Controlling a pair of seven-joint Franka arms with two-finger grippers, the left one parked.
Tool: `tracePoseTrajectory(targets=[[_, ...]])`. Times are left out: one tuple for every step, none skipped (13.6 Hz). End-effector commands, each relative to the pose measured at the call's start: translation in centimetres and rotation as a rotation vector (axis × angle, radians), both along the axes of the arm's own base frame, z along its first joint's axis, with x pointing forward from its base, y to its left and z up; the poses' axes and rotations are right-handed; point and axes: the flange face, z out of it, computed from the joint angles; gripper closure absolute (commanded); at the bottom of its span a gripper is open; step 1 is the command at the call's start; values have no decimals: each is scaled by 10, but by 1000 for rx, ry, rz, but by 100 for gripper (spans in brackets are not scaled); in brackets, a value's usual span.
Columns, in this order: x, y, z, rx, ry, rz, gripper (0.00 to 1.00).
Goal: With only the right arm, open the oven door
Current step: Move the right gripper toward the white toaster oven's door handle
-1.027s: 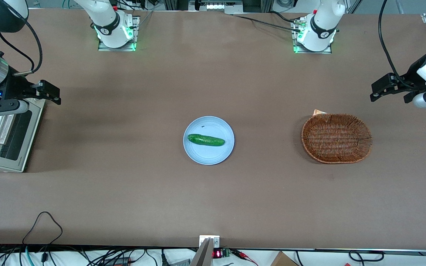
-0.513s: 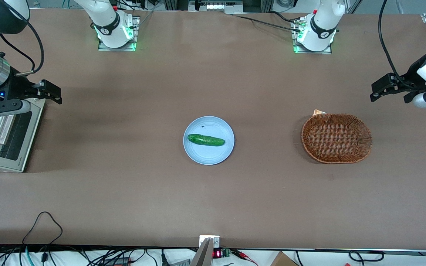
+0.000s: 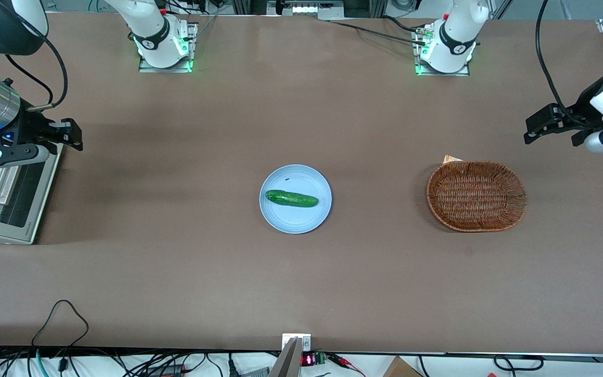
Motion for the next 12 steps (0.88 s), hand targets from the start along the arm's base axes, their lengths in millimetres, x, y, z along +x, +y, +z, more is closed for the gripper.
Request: tracePoseTrajectory(targets=[[-3, -1, 1, -4, 2, -21, 100], [-2, -1, -3, -7, 7, -51, 100], [1, -3, -7, -16, 4, -70, 100], [2, -3, -11, -21, 9, -73, 100], [6, -9, -19, -63, 19, -68, 100], [9, -17, -30, -141, 31, -56, 100], [12, -24, -40, -215, 36, -69, 100], [16, -30, -52, -268, 42, -106, 100], [17, -39, -65, -338, 54, -131, 100], [18, -45, -79, -418, 65, -126, 100], [20, -53, -92, -497, 69, -113, 100], [23, -61, -103, -543, 58, -124, 100]])
